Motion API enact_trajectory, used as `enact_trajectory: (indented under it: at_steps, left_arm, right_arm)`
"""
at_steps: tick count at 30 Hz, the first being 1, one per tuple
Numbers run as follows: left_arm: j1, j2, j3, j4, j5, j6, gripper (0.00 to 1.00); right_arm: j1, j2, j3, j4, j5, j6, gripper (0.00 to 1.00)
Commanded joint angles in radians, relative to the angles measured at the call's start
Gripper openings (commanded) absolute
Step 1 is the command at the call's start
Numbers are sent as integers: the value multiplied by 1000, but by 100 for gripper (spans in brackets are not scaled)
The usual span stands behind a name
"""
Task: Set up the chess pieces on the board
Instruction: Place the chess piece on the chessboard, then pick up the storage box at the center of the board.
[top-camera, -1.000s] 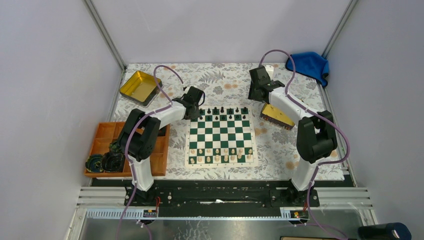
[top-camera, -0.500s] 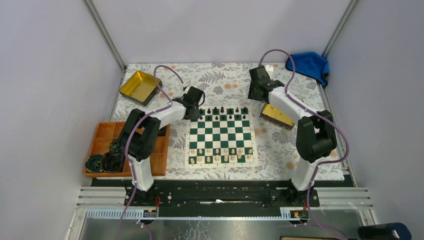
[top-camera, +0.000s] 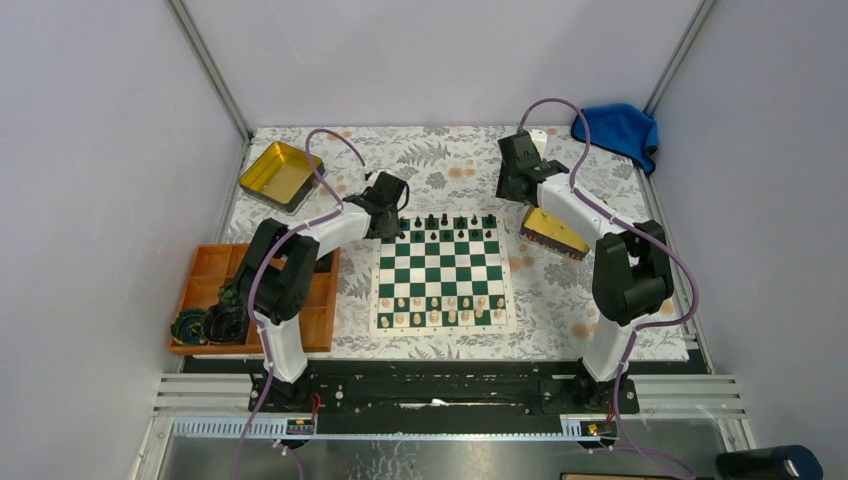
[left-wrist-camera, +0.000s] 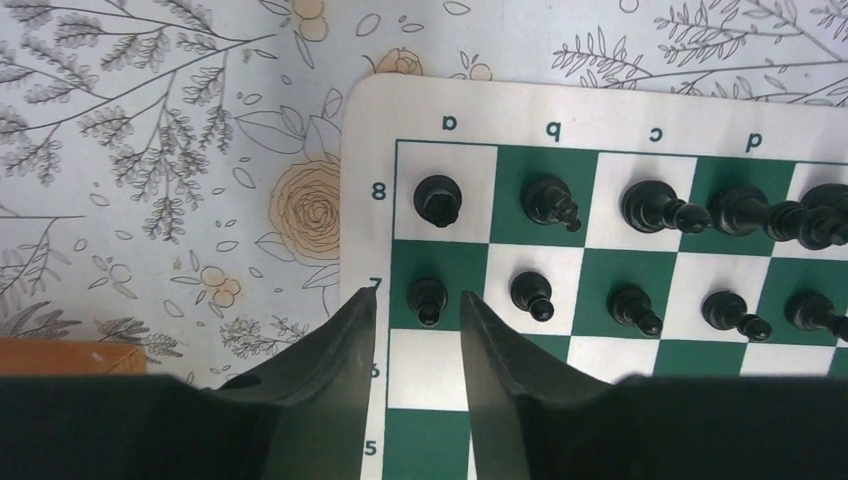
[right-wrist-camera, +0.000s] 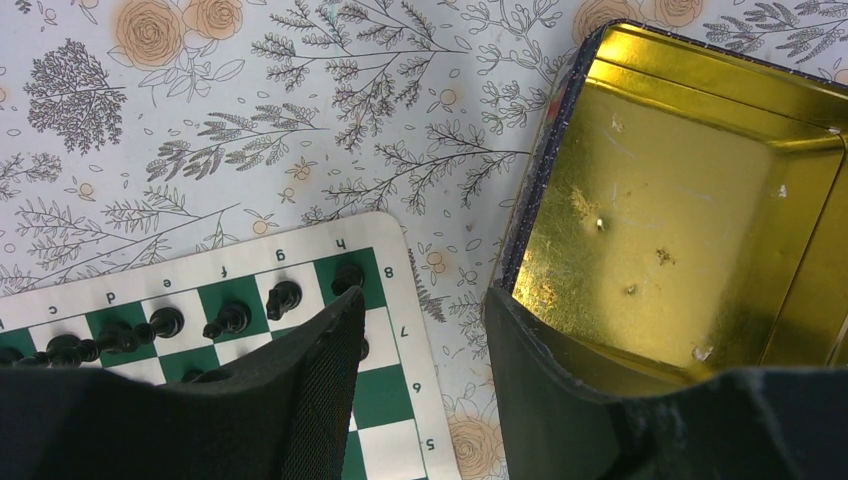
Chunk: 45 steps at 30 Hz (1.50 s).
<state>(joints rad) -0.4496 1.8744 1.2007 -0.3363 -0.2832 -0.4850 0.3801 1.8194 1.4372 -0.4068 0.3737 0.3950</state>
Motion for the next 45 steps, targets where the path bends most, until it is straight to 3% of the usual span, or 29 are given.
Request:
enact_trajectory:
  at_steps: [1, 5, 9, 19, 33, 39, 45]
  left_arm:
    - [11, -91, 15, -23, -61, -1, 48]
    - [12, -187, -4, -37, -67, -28, 59]
    - [12, -287, -40, -37, -60, -52, 62]
    - [12, -370, -60, -62, -42, -51, 63]
    - [14, -385, -84, -76, -27, -48, 63]
    - [27, -374, -94, -84, -19, -48, 63]
    - [47, -367, -105, -85, 0, -49, 63]
  right_arm:
    - [-13, 4, 44, 5, 20, -12, 54]
    - [-40, 2, 32, 6, 31, 2, 55]
    - [-81, 0, 11, 11, 12, 14, 55]
    - [-107, 32, -26, 17, -4, 30, 55]
    - [-123, 191, 83, -1, -20, 26, 52]
    - [-152, 254, 136, -8, -9, 18, 36]
    - [-169, 284, 158, -11, 19, 10, 5]
